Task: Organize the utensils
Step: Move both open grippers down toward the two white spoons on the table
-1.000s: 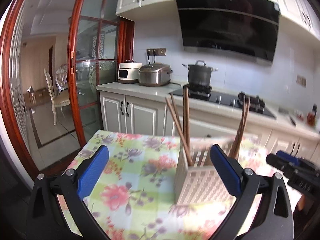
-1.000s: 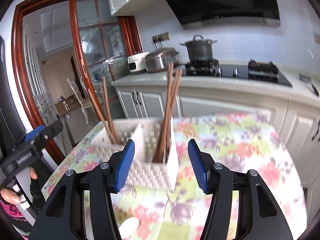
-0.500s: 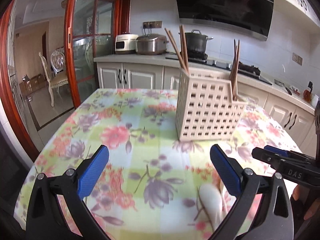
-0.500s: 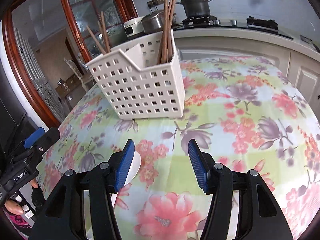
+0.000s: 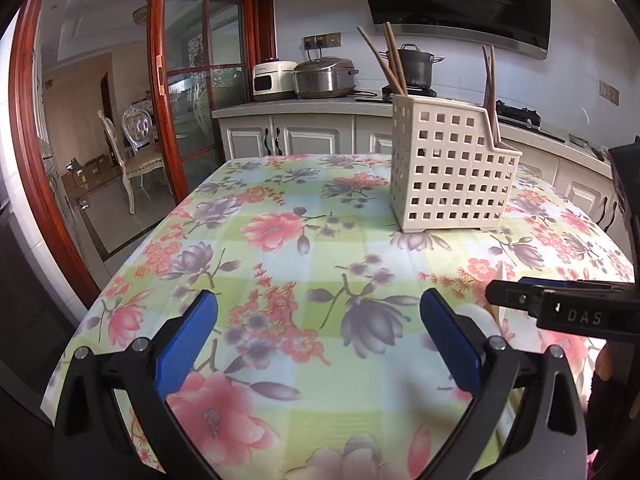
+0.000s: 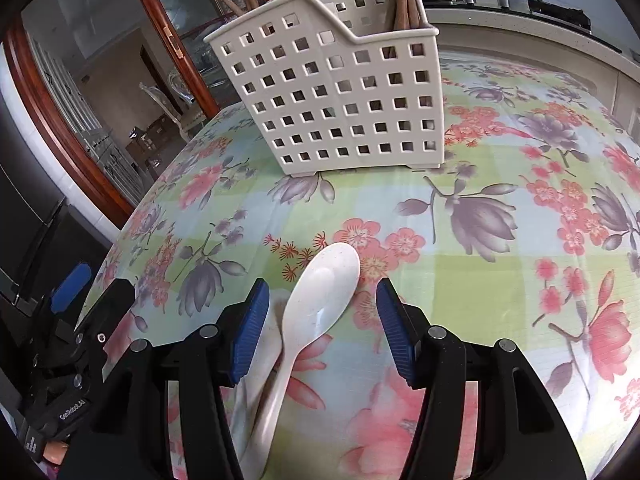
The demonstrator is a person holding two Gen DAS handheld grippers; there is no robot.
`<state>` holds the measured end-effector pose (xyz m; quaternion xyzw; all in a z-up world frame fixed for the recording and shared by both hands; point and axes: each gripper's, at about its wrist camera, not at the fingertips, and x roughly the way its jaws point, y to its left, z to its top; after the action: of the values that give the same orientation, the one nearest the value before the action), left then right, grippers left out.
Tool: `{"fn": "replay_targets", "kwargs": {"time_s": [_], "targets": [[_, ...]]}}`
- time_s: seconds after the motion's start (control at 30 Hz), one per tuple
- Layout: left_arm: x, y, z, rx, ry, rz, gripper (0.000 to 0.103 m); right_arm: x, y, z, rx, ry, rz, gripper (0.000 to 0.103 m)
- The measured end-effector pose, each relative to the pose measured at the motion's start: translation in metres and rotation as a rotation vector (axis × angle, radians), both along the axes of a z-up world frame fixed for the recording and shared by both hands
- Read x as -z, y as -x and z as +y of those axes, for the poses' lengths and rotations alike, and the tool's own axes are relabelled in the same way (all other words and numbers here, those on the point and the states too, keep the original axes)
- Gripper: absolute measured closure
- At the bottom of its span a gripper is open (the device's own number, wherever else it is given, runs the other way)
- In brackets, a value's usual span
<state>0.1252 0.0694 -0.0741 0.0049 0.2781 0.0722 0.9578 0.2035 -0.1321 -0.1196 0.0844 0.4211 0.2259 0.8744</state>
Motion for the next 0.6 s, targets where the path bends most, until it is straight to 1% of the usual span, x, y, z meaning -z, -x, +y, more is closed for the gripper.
{"fn": "replay_targets", "kwargs": {"time_s": [0.17,0.23,0.3,0.47,0.53,0.6], "targets": [[0.004,0.008,0.007,0.004,0.021,0.011,0.005,0.003,-0.006,0.004,0.018,-0.013,0.019,0.050],[0.007,0.009,0.007,0.013,0.026,0.018,0.005,0.003,-0.006,0.008,0.018,0.002,0.011,0.051],[0.008,0.009,0.005,0.020,0.026,0.023,0.005,0.003,-0.006,0.011,0.019,0.020,0.003,0.054],[0.010,0.008,-0.005,0.052,0.019,0.038,0.005,0.004,-0.011,0.004,0.031,0.011,0.017,0.073],[0.010,0.007,-0.009,0.064,0.018,0.048,0.005,0.005,-0.010,0.001,0.033,0.009,0.019,0.078],[0.010,0.004,-0.012,0.082,0.029,0.066,0.005,0.005,-0.009,-0.004,0.034,0.010,0.015,0.078]]}}
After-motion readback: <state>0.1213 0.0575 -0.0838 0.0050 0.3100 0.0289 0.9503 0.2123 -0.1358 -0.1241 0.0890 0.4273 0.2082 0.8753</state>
